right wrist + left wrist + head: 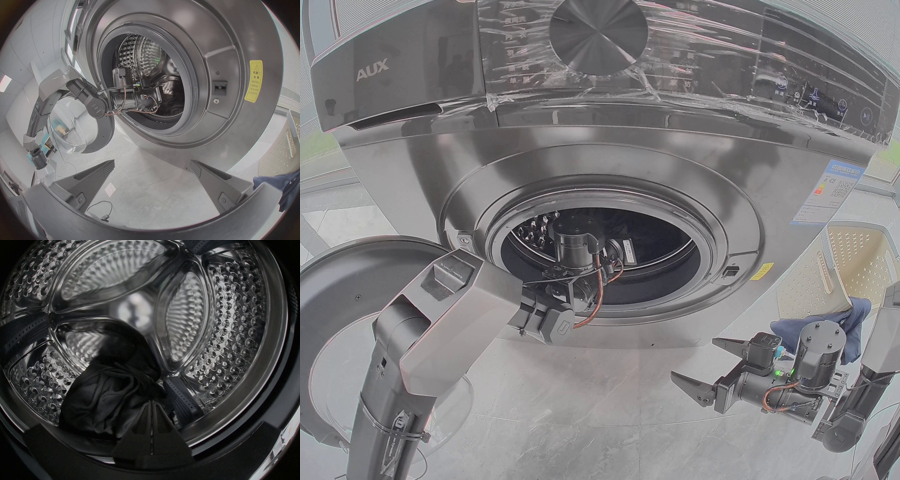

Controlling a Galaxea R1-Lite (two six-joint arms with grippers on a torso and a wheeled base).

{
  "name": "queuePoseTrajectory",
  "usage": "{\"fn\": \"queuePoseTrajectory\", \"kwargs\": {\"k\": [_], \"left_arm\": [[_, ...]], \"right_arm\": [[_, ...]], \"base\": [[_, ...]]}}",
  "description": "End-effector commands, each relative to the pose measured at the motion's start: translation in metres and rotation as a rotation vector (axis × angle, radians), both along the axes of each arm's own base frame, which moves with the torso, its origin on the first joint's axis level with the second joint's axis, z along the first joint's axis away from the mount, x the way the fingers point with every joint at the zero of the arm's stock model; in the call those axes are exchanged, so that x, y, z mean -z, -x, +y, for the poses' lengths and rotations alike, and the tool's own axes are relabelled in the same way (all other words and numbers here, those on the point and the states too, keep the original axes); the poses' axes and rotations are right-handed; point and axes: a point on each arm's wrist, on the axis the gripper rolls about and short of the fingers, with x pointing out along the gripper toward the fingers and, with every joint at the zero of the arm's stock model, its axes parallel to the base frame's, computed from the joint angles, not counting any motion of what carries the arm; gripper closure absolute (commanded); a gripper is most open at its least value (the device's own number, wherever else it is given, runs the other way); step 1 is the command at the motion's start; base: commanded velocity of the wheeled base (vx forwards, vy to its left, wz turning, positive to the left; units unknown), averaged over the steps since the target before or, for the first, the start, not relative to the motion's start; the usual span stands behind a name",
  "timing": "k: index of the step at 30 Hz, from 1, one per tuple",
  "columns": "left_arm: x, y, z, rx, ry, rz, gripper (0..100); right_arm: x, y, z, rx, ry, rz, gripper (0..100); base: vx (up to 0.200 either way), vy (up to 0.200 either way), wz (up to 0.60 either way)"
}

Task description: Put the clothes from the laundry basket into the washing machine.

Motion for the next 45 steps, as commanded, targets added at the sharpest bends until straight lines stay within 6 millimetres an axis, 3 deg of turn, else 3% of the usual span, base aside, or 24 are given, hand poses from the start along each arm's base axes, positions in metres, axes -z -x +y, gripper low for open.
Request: {"fn": "queuePoseTrajectory", "kwargs": {"k": [1, 12, 15, 23, 24, 34, 40, 45], "left_arm": [[-0.002, 0.003, -0.002, 0.007, 0.0, -0.001, 100], [-0.002, -0.003, 0.004, -0.011, -0.008, -0.025, 100], [-0.009, -0.014, 0.016, -0.042, 0.01, -0.051, 100], [-0.016, -0.036, 0.022, -0.093, 0.066, -0.137, 100], [-0.017, -0.038, 0.024, -0.1, 0.069, -0.142, 0], [-0.027, -0.021, 0.009, -0.082, 0.074, -0.136, 0], [-0.027, 0.031, -0.005, -0.008, -0.008, -0.026, 0], [-0.012, 0.064, 0.008, 0.014, -0.142, 0.038, 0]], "right_arm": [[0.001, 0.0, 0.001, -0.003, 0.0, 0.002, 0], [-0.008, 0.004, -0.002, -0.002, -0.021, -0.02, 0], [-0.01, 0.005, -0.002, -0.002, -0.027, -0.029, 0], [-0.01, 0.003, -0.001, 0.0, -0.028, -0.03, 0], [-0.01, 0.003, -0.001, -0.002, -0.028, -0.03, 0], [-0.009, 0.003, -0.001, 0.0, -0.026, -0.026, 0], [-0.009, 0.003, -0.002, 0.003, -0.025, -0.023, 0], [-0.008, 0.004, -0.002, 0.0, -0.023, -0.02, 0]], "base": [[0.0, 0.0, 0.0], [0.0, 0.0, 0.0], [0.0, 0.0, 0.0], [0.0, 0.0, 0.0], [0.0, 0.0, 0.0], [0.0, 0.0, 0.0], [0.0, 0.0, 0.0], [0.0, 0.0, 0.0]]}}
